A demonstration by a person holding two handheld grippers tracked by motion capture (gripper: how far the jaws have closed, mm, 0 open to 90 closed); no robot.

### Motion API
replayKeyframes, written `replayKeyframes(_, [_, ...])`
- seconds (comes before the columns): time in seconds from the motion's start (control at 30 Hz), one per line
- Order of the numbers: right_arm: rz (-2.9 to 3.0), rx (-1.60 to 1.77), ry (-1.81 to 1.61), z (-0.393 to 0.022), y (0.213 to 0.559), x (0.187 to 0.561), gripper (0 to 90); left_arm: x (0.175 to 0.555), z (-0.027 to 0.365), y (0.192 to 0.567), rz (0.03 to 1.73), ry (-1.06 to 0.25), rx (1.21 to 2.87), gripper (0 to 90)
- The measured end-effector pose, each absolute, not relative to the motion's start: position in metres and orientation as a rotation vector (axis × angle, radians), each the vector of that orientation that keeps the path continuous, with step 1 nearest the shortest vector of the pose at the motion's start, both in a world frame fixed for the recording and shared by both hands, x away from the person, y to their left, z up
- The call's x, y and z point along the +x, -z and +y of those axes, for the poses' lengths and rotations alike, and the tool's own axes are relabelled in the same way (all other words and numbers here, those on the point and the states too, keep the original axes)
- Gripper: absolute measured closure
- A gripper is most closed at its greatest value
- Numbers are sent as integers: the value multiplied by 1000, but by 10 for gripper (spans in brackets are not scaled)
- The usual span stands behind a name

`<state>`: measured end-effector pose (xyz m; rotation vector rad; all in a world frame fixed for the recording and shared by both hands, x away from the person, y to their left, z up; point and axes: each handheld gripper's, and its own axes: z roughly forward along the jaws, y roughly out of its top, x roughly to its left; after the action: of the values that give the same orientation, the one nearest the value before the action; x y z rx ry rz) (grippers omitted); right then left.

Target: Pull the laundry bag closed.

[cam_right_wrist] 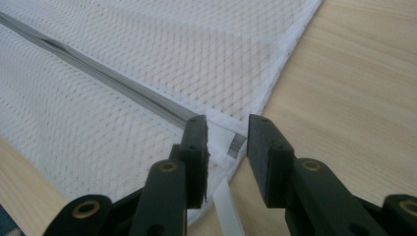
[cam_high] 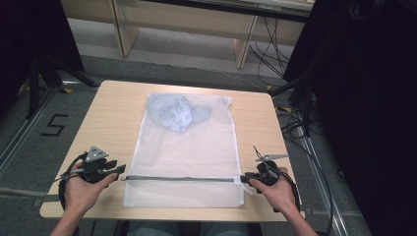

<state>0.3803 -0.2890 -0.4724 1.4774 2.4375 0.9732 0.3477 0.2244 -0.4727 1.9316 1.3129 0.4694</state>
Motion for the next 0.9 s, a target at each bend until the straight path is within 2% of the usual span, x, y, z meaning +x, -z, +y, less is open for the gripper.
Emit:
replayKeyframes(0.3, [2469,1420,-950,-287,471,380,752,346,227,471,1310,-461,1981,747])
replayKeyframes(0.53, [2519,1440,-918,-282,463,381,866,343,226,471,1284,-484,2033,883])
replayKeyframes(0.6, [2546,1413,-957,-277,462,383,900,343,226,471,1274,-476,2051,895])
replayKeyframes(0.9, [2554,1328,-957,-252,462,385,900,345,226,473,1305,-475,2054,895])
